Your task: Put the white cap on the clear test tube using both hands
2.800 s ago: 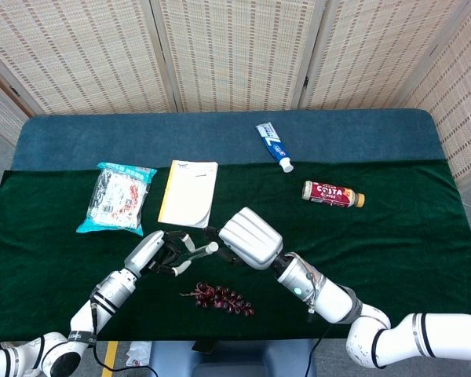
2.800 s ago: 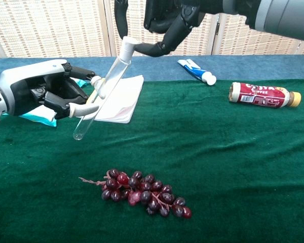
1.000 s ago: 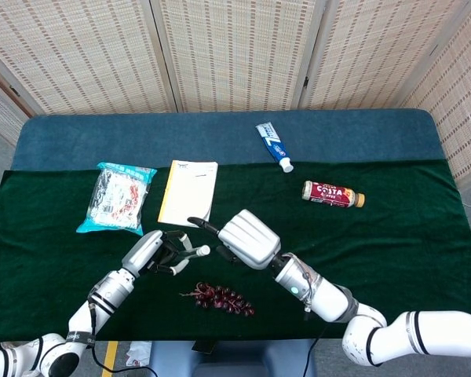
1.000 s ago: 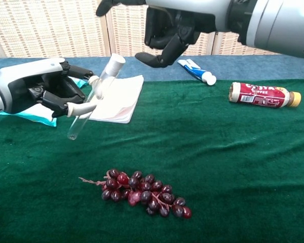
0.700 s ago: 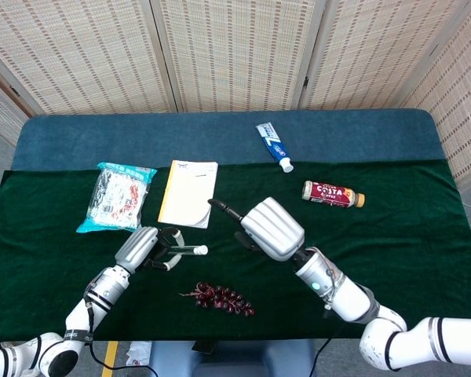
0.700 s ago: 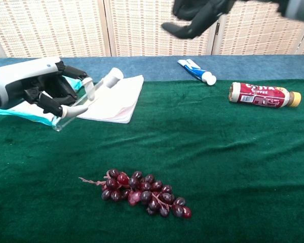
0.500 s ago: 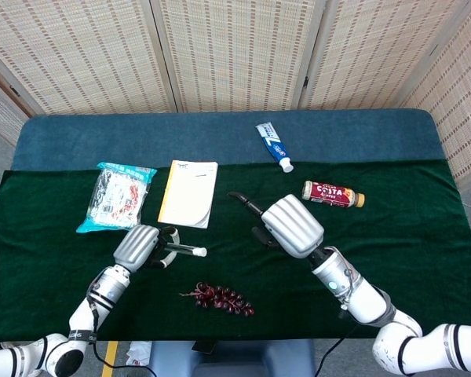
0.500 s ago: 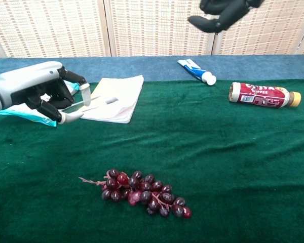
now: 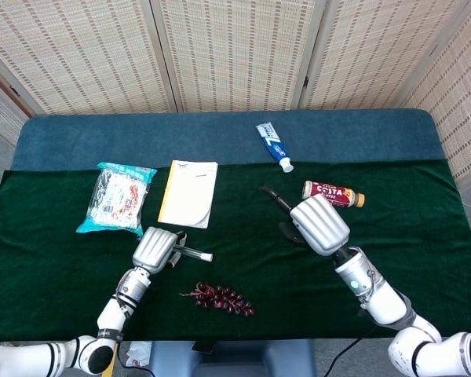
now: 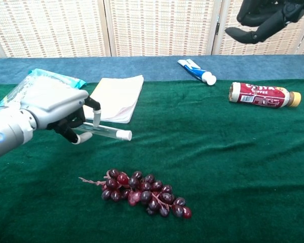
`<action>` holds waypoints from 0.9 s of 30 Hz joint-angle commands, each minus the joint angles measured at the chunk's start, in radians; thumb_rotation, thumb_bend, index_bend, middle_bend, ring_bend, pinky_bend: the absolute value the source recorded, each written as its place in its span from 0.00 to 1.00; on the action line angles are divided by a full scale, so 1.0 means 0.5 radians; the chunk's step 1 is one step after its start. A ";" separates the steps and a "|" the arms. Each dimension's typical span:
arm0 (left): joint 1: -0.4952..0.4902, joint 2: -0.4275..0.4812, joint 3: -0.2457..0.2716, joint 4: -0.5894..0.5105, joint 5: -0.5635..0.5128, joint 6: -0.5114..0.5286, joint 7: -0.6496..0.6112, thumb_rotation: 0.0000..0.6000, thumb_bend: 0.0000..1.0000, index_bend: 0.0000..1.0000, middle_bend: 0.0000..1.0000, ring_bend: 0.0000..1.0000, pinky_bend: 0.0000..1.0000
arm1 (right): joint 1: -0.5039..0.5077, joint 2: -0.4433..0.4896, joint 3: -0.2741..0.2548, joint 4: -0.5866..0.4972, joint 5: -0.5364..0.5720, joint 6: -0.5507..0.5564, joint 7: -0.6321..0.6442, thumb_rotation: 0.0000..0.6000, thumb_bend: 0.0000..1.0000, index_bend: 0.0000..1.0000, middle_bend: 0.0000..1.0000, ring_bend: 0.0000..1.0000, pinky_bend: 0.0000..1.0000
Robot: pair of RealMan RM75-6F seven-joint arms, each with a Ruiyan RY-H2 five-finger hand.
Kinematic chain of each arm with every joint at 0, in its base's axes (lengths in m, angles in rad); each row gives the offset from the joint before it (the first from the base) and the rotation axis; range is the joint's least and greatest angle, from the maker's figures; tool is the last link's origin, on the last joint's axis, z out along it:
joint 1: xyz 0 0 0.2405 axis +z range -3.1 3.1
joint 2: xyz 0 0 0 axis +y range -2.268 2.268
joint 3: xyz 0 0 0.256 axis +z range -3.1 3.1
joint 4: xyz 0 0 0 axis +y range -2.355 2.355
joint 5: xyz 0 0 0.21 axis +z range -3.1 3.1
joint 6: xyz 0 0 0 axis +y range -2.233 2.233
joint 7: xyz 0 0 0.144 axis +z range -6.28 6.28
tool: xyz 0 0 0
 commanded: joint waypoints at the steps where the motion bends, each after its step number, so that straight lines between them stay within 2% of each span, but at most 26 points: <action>1: -0.030 -0.051 -0.007 0.021 -0.090 -0.025 0.098 1.00 0.56 0.62 0.98 0.90 0.84 | -0.014 0.005 0.000 0.013 -0.007 0.002 0.020 1.00 0.52 0.09 1.00 1.00 1.00; 10: -0.065 -0.106 -0.005 0.035 -0.198 -0.059 0.199 1.00 0.56 0.52 0.98 0.90 0.84 | -0.046 0.004 0.008 0.049 -0.019 -0.003 0.078 1.00 0.52 0.09 1.00 1.00 1.00; 17: -0.086 -0.096 0.010 -0.026 -0.237 -0.078 0.247 1.00 0.56 0.38 0.98 0.89 0.84 | -0.069 0.014 0.015 0.062 -0.024 -0.012 0.151 1.00 0.52 0.09 1.00 1.00 1.00; 20: -0.090 -0.065 0.020 -0.077 -0.257 -0.097 0.244 1.00 0.56 0.34 0.98 0.89 0.84 | -0.083 0.030 0.022 0.073 -0.034 -0.007 0.205 1.00 0.52 0.09 1.00 1.00 1.00; 23: -0.077 0.004 0.032 -0.179 -0.249 -0.059 0.261 1.00 0.55 0.25 0.98 0.89 0.84 | -0.107 0.054 0.019 0.096 -0.038 0.007 0.219 1.00 0.52 0.09 1.00 1.00 1.00; 27: 0.022 0.184 0.018 -0.371 -0.116 0.087 0.076 1.00 0.55 0.21 0.98 0.87 0.84 | -0.179 0.140 -0.019 0.125 -0.011 0.027 0.199 1.00 0.52 0.09 1.00 1.00 1.00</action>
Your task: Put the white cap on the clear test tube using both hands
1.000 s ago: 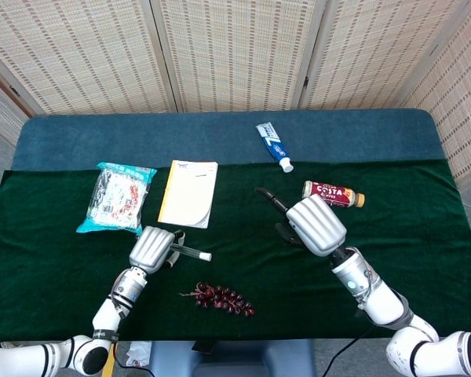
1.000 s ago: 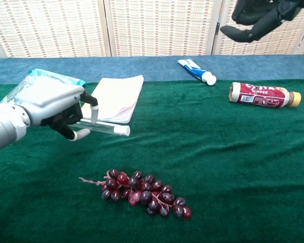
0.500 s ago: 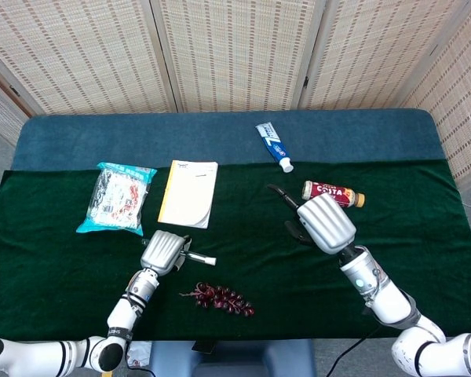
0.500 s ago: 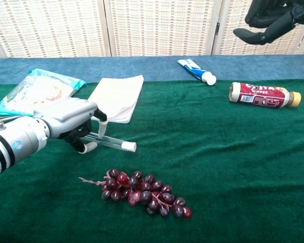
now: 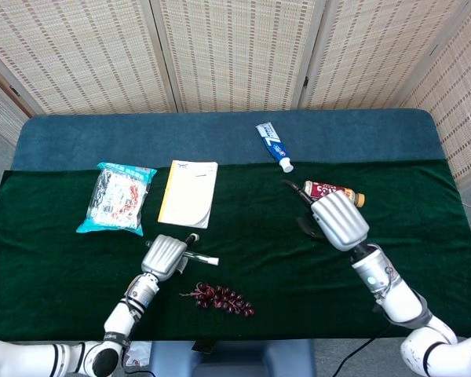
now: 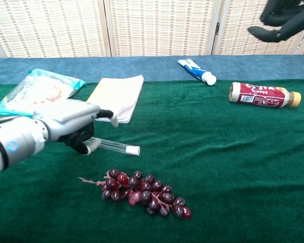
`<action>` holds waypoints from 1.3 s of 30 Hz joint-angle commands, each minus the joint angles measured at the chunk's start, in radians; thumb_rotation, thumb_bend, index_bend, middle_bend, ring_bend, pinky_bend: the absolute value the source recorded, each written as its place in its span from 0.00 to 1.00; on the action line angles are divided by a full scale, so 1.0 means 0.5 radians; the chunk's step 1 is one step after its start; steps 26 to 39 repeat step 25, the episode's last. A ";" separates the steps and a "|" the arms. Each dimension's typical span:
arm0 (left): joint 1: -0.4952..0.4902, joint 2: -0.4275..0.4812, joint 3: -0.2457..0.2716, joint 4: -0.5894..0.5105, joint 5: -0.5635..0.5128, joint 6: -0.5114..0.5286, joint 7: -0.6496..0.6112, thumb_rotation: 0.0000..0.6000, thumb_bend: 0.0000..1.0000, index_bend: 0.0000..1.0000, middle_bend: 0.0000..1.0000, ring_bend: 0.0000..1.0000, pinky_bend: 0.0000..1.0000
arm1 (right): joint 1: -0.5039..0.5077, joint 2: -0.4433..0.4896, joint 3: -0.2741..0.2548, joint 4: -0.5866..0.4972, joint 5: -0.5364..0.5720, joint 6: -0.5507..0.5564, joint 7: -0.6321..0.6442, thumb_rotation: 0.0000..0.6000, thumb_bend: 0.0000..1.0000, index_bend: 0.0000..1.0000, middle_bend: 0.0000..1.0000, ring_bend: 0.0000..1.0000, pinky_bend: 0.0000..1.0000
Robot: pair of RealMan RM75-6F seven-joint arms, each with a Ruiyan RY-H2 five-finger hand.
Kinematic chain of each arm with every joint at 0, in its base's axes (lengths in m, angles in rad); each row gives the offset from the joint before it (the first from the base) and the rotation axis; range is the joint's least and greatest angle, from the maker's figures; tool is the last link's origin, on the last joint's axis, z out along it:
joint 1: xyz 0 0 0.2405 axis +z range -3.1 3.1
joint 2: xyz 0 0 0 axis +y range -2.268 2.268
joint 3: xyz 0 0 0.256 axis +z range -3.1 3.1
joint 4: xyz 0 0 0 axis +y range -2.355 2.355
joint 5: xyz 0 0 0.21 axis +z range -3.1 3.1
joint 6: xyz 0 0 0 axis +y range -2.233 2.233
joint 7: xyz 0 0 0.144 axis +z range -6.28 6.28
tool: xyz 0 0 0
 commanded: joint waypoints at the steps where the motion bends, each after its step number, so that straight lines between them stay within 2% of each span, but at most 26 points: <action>1: 0.128 0.211 -0.008 -0.184 0.179 0.187 -0.233 1.00 0.55 0.22 0.96 0.86 0.84 | -0.079 0.087 -0.045 0.027 0.030 0.028 -0.024 1.00 0.52 0.09 0.98 1.00 1.00; 4: 0.251 0.372 -0.005 -0.229 0.337 0.360 -0.442 1.00 0.55 0.25 0.82 0.74 0.81 | -0.170 0.153 -0.094 0.070 0.047 0.080 -0.049 1.00 0.52 0.09 0.86 0.99 0.98; 6: 0.320 0.462 -0.001 -0.230 0.396 0.447 -0.540 1.00 0.53 0.26 0.68 0.62 0.73 | -0.232 0.174 -0.129 0.118 0.055 0.133 -0.121 1.00 0.52 0.10 0.73 0.89 0.88; 8: 0.397 0.546 0.001 -0.214 0.442 0.542 -0.636 1.00 0.50 0.26 0.56 0.52 0.64 | -0.311 0.169 -0.167 0.179 0.062 0.222 -0.245 1.00 0.52 0.10 0.56 0.68 0.70; 11: 0.507 0.620 0.012 -0.159 0.498 0.672 -0.773 1.00 0.47 0.25 0.41 0.36 0.49 | -0.421 0.150 -0.208 0.217 0.068 0.317 -0.207 1.00 0.52 0.09 0.35 0.42 0.43; 14: 0.623 0.644 0.065 -0.076 0.575 0.782 -0.915 1.00 0.46 0.23 0.30 0.24 0.34 | -0.523 0.110 -0.241 0.307 0.024 0.424 -0.104 1.00 0.52 0.04 0.19 0.23 0.20; 17: 0.727 0.669 0.120 -0.028 0.612 0.855 -1.002 1.00 0.45 0.21 0.24 0.18 0.26 | -0.626 0.061 -0.276 0.392 -0.022 0.531 -0.009 1.00 0.52 0.00 0.09 0.10 0.06; 25: 0.956 0.707 0.225 0.022 0.746 1.048 -1.116 1.00 0.44 0.19 0.21 0.16 0.17 | -0.870 0.011 -0.364 0.499 -0.075 0.716 0.167 1.00 0.52 0.00 0.07 0.07 0.04; 39: 0.956 0.707 0.225 0.022 0.746 1.048 -1.116 1.00 0.44 0.19 0.21 0.16 0.17 | -0.870 0.011 -0.364 0.499 -0.075 0.716 0.167 1.00 0.52 0.00 0.07 0.07 0.04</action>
